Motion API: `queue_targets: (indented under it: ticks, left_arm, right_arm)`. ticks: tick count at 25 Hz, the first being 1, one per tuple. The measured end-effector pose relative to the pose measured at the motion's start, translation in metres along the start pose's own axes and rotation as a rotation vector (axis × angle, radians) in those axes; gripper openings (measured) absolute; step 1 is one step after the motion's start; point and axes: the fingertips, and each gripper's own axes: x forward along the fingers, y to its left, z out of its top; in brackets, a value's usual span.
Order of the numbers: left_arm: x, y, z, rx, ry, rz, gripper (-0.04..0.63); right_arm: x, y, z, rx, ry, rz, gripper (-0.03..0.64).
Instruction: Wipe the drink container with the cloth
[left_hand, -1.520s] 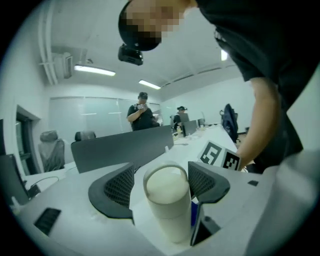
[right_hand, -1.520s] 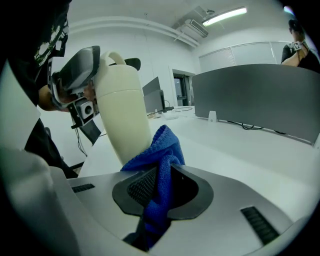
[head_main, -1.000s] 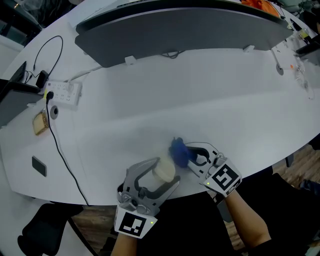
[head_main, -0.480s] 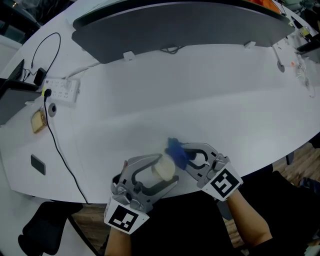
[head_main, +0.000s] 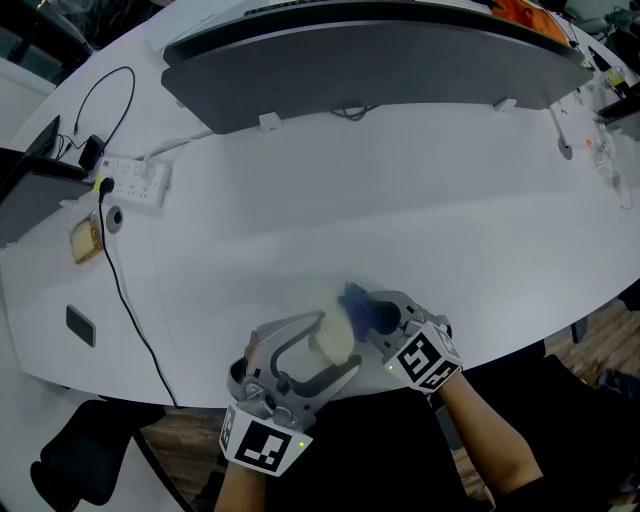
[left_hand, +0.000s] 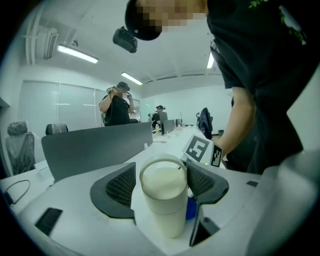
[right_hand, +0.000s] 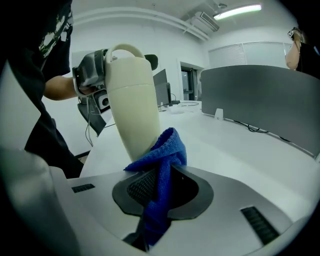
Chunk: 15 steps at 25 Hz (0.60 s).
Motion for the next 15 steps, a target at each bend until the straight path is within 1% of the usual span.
queue_targets:
  ticks: [2, 4, 5, 7, 8, 9, 11, 13, 15]
  left_arm:
    - [-0.003, 0.005, 0.0, -0.025, 0.019, 0.124, 0.299]
    - [-0.006, 0.008, -0.001, -0.095, 0.011, 0.269, 0.31]
    - [-0.006, 0.008, -0.002, -0.128, 0.009, 0.325, 0.31]
    - [-0.005, 0.01, -0.003, -0.164, 0.012, 0.402, 0.309]
    - [-0.003, 0.013, -0.003, -0.173, 0.015, 0.424, 0.308]
    - [-0.001, 0.015, -0.003, -0.179, 0.019, 0.433, 0.305]
    - [0.003, 0.014, -0.004, -0.178, 0.02, 0.409, 0.285]
    - [0.003, 0.012, -0.005, -0.159, 0.004, 0.345, 0.285]
    - [0.003, 0.009, -0.005, -0.126, -0.022, 0.24, 0.284]
  right_arm:
    - [0.0, -0.001, 0.0, 0.004, -0.004, 0.005, 0.044]
    - [0.001, -0.002, 0.0, 0.009, -0.011, 0.003, 0.044]
    - [0.001, -0.001, 0.001, 0.007, -0.014, 0.001, 0.044]
    - [0.002, -0.002, 0.003, -0.001, -0.021, -0.009, 0.044]
    - [0.002, -0.002, 0.003, 0.001, -0.025, -0.013, 0.044]
    - [0.002, -0.002, 0.003, 0.005, -0.03, -0.016, 0.044]
    - [0.002, -0.002, 0.002, 0.015, -0.037, -0.022, 0.044]
    - [0.001, -0.003, 0.004, 0.037, -0.055, -0.025, 0.044]
    - [-0.001, -0.004, 0.006, 0.083, -0.08, -0.024, 0.044]
